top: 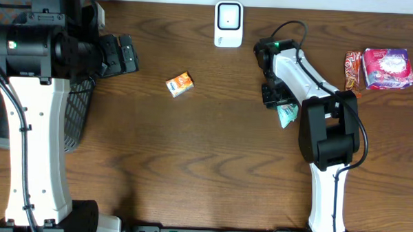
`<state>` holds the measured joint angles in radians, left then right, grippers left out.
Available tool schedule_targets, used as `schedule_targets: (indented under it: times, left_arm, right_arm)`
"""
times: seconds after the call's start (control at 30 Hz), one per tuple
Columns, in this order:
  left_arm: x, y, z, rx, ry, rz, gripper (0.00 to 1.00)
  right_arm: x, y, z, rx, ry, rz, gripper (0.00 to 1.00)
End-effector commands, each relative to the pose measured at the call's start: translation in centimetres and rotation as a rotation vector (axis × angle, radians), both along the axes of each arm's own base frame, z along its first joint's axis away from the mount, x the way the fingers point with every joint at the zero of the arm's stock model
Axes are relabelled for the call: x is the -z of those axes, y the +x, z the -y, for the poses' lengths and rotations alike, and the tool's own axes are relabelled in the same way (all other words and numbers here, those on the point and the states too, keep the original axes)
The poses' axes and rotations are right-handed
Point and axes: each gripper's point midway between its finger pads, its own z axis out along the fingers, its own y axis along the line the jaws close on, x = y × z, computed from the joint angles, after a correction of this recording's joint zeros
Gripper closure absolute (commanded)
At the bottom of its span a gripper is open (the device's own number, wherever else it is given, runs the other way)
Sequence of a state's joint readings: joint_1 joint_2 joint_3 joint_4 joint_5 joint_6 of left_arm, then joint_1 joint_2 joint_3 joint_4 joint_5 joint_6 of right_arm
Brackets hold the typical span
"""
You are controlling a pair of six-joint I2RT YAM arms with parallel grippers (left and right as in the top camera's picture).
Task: Scan the item barcode
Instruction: 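Hold the green packet up in front of the scanner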
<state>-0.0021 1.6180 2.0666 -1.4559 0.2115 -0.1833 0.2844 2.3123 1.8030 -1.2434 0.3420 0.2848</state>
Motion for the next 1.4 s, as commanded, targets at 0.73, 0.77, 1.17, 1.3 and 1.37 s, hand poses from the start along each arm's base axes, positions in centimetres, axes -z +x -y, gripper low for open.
schedule_targets:
  times: [0.73, 0.77, 1.17, 1.3, 1.37]
  left_arm:
    - [0.4, 0.1, 0.2, 0.002, -0.010, -0.014, 0.02]
    - [0.3, 0.1, 0.2, 0.002, -0.010, -0.013, 0.02]
    - [0.3, 0.1, 0.2, 0.002, -0.010, -0.013, 0.02]
    - [0.3, 0.1, 0.2, 0.002, -0.010, -0.013, 0.02]
    - [0.4, 0.1, 0.2, 0.002, -0.010, -0.014, 0.02]
  right_arm:
    - [-12.6, 18.6, -11.5, -0.027, 0.549, 0.791, 0.99]
    - [-13.3, 19.4, -12.2, -0.022, 0.573, 0.839, 0.99]
    - [-12.9, 22.4, -19.1, -0.005, 0.737, 1.013, 0.99]
    - [-12.4, 22.7, -18.8, -0.006, 0.715, 1.022, 0.99]
    - [-13.1, 22.9, -17.8, -0.007, 0.689, 1.038, 0.99]
